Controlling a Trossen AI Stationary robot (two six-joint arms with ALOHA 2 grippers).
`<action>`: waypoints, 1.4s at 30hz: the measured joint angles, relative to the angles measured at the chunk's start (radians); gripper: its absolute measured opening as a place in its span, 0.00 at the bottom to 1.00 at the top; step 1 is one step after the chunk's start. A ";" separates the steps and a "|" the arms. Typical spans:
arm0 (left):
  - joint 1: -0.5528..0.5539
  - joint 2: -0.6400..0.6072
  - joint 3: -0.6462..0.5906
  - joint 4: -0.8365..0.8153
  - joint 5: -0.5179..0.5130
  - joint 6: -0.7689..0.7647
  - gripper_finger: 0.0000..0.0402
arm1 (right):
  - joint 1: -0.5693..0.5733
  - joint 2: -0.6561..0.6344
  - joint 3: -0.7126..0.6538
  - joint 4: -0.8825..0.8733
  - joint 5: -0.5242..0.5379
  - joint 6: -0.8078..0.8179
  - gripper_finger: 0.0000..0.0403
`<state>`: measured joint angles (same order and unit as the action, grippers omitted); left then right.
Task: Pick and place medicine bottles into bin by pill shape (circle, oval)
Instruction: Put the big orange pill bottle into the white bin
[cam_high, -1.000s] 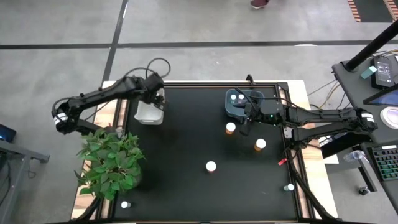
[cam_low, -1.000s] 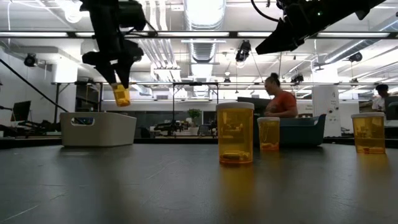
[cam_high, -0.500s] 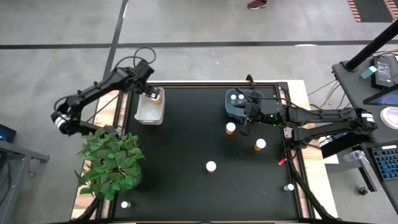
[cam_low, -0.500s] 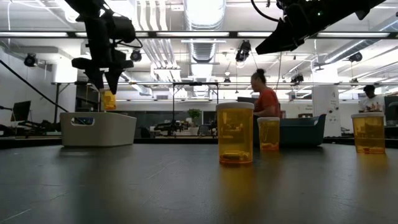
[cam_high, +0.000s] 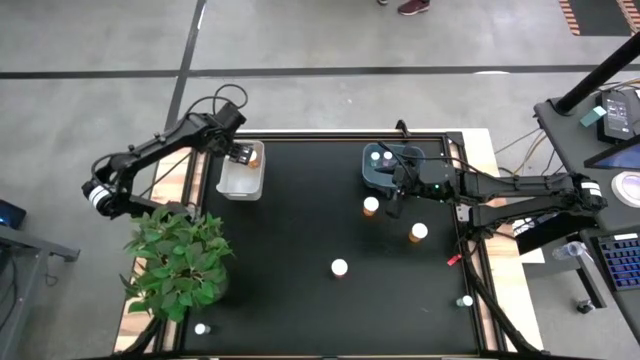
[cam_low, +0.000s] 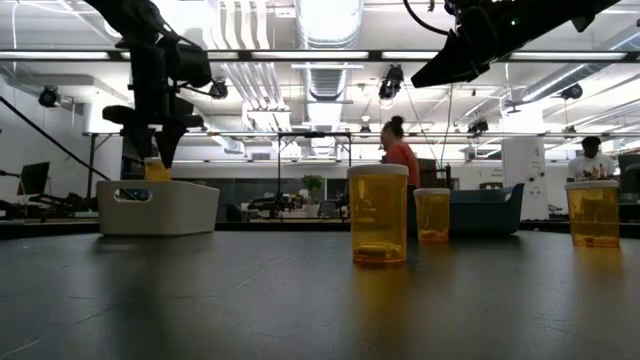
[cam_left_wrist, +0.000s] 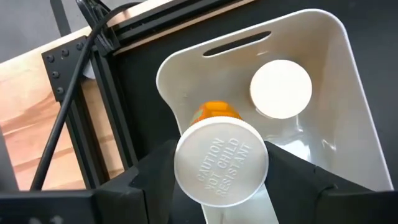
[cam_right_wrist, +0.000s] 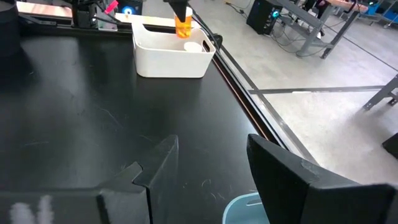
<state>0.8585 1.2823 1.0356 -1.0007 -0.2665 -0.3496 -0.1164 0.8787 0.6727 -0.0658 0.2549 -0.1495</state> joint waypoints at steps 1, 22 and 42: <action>0.000 0.000 -0.004 0.004 0.000 0.000 0.48 | 0.000 0.000 0.000 0.000 0.000 0.000 0.46; 0.000 0.148 -0.019 0.061 0.000 0.016 0.48 | 0.000 0.000 -0.003 -0.006 0.000 -0.004 0.46; 0.000 0.253 -0.017 0.146 -0.056 0.053 0.49 | 0.000 0.000 -0.004 -0.005 0.000 -0.008 0.46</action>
<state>0.8581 1.5349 1.0187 -0.8547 -0.3225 -0.2963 -0.1165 0.8787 0.6689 -0.0704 0.2546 -0.1577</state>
